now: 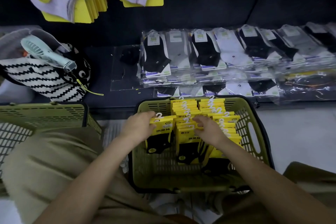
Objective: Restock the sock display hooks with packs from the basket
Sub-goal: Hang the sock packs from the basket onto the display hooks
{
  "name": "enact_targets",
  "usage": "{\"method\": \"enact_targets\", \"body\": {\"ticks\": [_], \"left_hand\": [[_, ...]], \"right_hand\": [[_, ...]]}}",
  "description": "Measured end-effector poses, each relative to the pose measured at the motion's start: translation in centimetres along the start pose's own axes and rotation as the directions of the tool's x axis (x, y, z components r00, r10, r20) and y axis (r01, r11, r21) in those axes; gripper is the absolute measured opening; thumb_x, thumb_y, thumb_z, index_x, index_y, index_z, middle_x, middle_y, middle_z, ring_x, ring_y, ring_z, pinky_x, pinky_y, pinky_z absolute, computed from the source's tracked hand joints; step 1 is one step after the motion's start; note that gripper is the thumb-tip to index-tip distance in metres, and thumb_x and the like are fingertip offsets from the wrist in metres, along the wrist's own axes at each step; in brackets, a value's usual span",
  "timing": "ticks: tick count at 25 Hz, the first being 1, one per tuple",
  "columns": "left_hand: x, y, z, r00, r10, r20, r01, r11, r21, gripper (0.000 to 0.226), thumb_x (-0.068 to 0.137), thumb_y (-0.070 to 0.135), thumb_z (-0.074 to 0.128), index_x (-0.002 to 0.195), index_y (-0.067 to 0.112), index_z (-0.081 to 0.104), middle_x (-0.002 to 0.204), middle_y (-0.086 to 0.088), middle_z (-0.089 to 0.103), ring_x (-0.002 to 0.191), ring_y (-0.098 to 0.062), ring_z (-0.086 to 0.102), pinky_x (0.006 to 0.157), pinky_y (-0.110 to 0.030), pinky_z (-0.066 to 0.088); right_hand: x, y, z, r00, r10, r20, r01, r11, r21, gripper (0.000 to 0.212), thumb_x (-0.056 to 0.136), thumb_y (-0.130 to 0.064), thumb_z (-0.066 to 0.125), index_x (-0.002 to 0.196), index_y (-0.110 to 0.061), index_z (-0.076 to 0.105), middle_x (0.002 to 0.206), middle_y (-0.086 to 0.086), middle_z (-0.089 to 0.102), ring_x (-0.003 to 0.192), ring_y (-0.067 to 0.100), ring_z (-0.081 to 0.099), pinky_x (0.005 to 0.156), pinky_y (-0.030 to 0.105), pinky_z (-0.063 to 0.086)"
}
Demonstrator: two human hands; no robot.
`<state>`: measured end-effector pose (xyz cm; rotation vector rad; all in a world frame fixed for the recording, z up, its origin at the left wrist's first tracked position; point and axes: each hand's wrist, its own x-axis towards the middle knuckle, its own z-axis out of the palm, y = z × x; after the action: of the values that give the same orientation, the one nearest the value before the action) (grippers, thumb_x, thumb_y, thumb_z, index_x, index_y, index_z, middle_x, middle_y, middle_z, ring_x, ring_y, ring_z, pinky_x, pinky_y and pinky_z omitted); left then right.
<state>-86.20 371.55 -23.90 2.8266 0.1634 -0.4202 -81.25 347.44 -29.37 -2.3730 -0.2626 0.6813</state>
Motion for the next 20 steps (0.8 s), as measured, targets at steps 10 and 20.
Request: {"method": "enact_targets", "body": {"ticks": [10,20], "left_hand": [[-0.5,6.4,5.2,0.981,0.155,0.117,-0.119,0.956,-0.268,0.034,0.084,0.027,0.066,0.117,0.021,0.06,0.116,-0.002,0.063,0.104,-0.021,0.059,0.081,-0.028,0.044],[1.9,6.6,10.3,0.951,-0.166,0.259,0.302,0.665,-0.683,0.06,0.08,0.006,0.069,0.134,0.013,0.044,0.132,-0.006,0.054,0.125,-0.023,0.049,0.104,-0.036,0.04]], "right_hand": [[-3.8,0.3,-0.3,0.979,-0.187,-0.077,0.139,0.9,-0.413,0.038,0.086,-0.044,0.061,0.12,-0.03,0.056,0.114,-0.006,0.065,0.108,0.019,0.058,0.087,0.033,0.039],[-0.6,1.6,1.2,0.993,-0.083,-0.087,0.021,0.831,-0.556,0.062,0.083,-0.035,0.066,0.135,-0.021,0.035,0.134,0.007,0.043,0.122,0.027,0.044,0.092,0.039,0.041]]}}
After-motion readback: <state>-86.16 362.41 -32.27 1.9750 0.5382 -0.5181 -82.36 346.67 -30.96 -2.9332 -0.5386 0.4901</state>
